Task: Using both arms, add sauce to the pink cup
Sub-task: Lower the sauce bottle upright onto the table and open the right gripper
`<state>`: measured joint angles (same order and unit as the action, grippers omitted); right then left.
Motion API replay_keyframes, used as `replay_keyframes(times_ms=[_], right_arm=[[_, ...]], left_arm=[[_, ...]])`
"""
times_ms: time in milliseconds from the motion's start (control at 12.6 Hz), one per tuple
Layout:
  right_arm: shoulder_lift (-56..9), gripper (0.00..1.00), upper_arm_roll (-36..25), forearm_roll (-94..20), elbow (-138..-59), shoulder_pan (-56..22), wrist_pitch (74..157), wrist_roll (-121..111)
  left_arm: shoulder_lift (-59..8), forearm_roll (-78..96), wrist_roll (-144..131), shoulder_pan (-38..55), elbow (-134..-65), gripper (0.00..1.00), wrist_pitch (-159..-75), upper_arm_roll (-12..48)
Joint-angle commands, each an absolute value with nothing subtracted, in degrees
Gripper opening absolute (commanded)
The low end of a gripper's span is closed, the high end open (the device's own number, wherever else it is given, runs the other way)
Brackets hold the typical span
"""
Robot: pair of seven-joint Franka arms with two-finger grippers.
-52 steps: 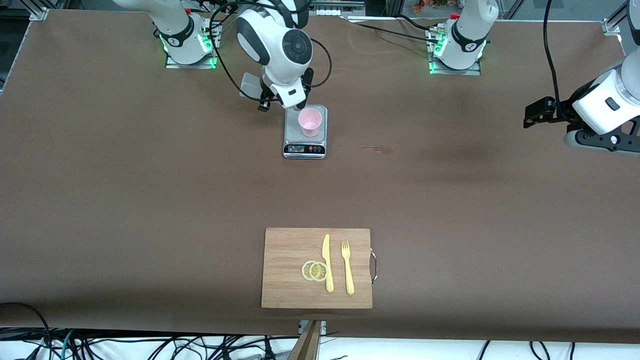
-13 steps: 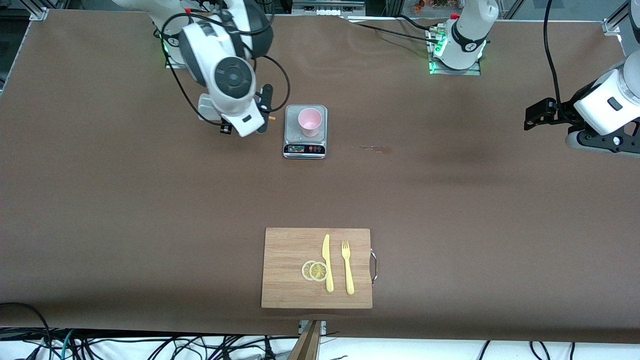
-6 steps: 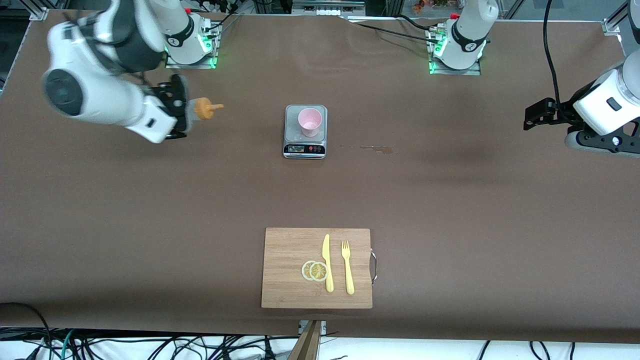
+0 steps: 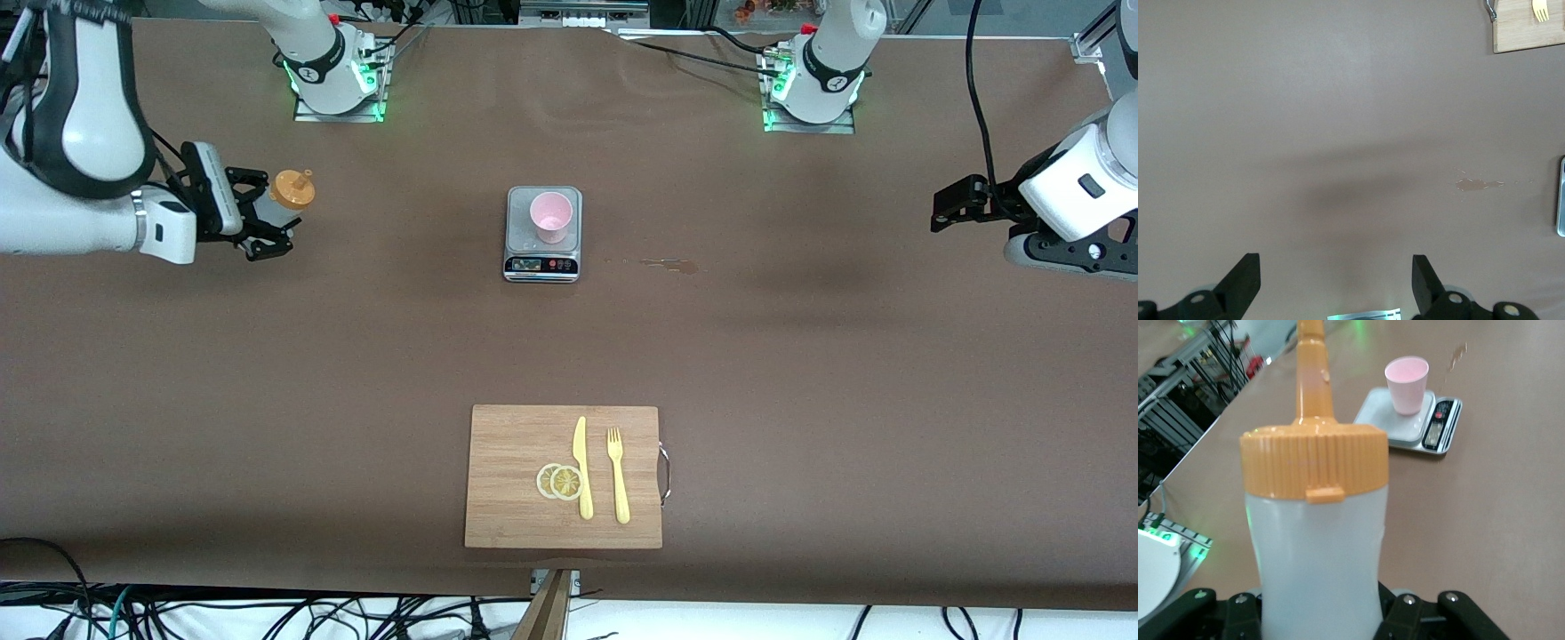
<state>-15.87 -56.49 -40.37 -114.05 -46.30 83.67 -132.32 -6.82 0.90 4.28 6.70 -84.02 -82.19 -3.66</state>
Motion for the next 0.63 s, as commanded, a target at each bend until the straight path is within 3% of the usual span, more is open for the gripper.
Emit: replay_keyframes(times_ms=[0,238,555], right_arm=[[-28.35,0.03,-55.64,-49.45,-112.41,-40.28,77.63,-146.03],[-39.69,0.03,-49.34,-58.95,-111.19,-32.2,72.53,-158.26],[-44.2,0.04,-33.52,-63.36,-109.25,-18.57,71.98,-162.24]], left_arm=[[-7.65,0.44,5.45,6.94,-82.09,1.0,-80.86,-3.87],[-7.65,0.44,5.45,6.94,-82.09,1.0,-80.86,-3.87],[-7.65,0.44,5.45,6.94,-82.09,1.0,-80.86,-3.87]])
